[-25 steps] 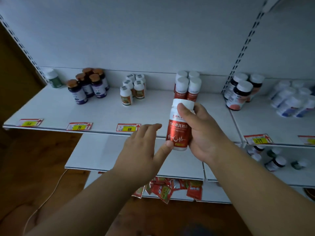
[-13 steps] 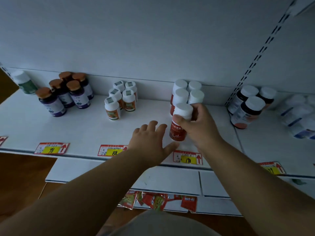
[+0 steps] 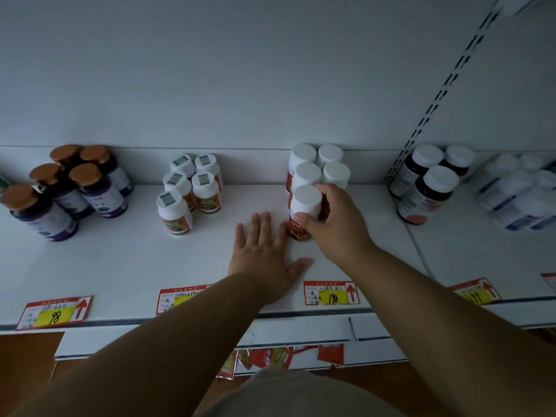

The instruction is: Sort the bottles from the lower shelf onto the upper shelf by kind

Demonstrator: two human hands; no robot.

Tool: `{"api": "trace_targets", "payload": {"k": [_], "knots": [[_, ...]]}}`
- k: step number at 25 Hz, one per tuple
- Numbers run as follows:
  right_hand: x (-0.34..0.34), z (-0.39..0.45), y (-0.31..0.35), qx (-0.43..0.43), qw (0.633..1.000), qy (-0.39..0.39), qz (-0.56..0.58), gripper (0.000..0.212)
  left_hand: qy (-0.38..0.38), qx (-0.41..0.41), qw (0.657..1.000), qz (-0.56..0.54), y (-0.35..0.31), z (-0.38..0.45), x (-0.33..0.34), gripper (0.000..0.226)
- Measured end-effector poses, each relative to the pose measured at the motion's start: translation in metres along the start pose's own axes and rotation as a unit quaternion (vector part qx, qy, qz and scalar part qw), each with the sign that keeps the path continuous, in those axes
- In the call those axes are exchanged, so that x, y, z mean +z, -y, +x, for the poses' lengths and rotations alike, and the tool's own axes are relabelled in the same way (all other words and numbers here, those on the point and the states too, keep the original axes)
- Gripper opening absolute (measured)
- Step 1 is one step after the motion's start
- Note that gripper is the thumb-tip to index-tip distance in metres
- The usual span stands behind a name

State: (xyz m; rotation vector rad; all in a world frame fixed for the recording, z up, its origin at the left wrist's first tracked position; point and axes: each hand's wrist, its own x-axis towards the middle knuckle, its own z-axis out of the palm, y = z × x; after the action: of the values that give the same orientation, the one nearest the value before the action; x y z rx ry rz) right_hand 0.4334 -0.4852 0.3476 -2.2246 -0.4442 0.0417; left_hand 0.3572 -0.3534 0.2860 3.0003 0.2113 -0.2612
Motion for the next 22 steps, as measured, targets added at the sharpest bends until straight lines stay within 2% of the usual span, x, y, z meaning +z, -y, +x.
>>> {"api": "trace_targets", "payload": {"k": [8,11,15,18,22], "knots": [[0.000,-0.005,0.013,0.044,0.999,-0.009,-0.028,0.049,0.064,0.032,0.997,-0.010,0.010,-0.004,-0.022,0.090],[-0.004,-0.018,0.029,0.066,0.997,-0.028,-0.028,0.053,0.019,0.064,0.996,-0.053,0.019,-0.022,-0.040,0.085],[-0.001,-0.067,0.041,0.086,0.991,-0.095,-0.033,0.063,-0.038,0.120,0.986,-0.112,0.026,-0.061,-0.046,0.076],[0.001,-0.116,0.037,0.115,0.987,-0.095,-0.059,0.070,-0.041,0.147,0.980,-0.129,0.024,-0.094,-0.041,0.071],[-0.022,-0.164,0.031,0.101,0.988,-0.097,-0.068,0.065,-0.055,0.176,0.972,-0.144,0.003,-0.134,-0.037,0.064]]}}
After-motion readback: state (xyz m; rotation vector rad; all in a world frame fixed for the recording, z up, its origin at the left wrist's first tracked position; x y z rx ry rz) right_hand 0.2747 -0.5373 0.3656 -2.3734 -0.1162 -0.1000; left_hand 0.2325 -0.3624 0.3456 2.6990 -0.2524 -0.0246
